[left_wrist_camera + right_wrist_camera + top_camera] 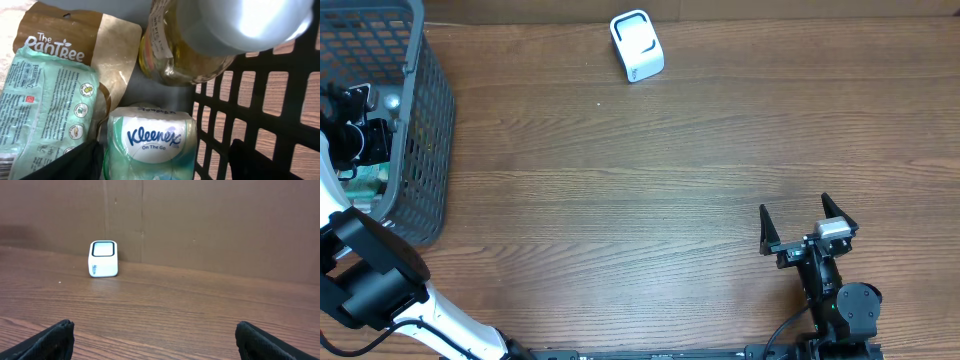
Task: Scan the item barcode
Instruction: 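Grasp the Kleenex tissue pack inside the basket with the left gripper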
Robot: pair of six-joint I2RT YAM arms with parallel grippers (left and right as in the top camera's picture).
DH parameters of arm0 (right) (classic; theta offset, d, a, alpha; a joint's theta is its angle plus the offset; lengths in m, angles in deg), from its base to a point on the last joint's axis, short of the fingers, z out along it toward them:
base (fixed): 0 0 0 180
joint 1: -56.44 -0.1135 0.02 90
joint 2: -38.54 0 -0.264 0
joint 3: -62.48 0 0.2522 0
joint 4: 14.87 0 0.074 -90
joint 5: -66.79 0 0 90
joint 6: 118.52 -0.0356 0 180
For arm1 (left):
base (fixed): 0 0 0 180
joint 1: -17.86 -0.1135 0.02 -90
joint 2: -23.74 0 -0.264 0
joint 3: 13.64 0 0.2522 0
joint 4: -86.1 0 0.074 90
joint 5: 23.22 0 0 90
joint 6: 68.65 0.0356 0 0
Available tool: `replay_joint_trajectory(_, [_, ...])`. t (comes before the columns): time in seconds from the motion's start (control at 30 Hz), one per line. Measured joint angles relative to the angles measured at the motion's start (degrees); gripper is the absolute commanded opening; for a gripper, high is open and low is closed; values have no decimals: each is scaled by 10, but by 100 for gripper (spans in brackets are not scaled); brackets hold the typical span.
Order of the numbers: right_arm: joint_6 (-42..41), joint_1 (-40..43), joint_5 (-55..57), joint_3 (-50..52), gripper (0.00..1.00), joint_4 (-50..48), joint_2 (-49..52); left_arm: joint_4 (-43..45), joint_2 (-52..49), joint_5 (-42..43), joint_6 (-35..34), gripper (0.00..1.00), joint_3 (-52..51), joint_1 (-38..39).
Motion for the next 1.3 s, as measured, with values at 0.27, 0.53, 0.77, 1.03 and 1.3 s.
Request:
replay_joint_trajectory(0.27, [0, 0, 0, 0, 100, 0, 0, -2, 0, -36, -23, 80, 0, 0])
replay_joint_trajectory(0.53, [0, 0, 0, 0, 100, 0, 0, 5, 0, -68, -45, 94, -9, 0])
replay_joint_trajectory(0.77, [0, 0, 0, 0, 100, 0, 0, 17, 0, -61, -49, 100, -25, 0])
replay_joint_trajectory(1.03, [0, 0, 0, 0, 100, 0, 0, 23, -1, -57, -49, 100, -35, 0])
replay_joint_trajectory(1.3, [0, 0, 0, 0, 100, 0, 0, 66, -1, -55, -50, 93, -97, 0])
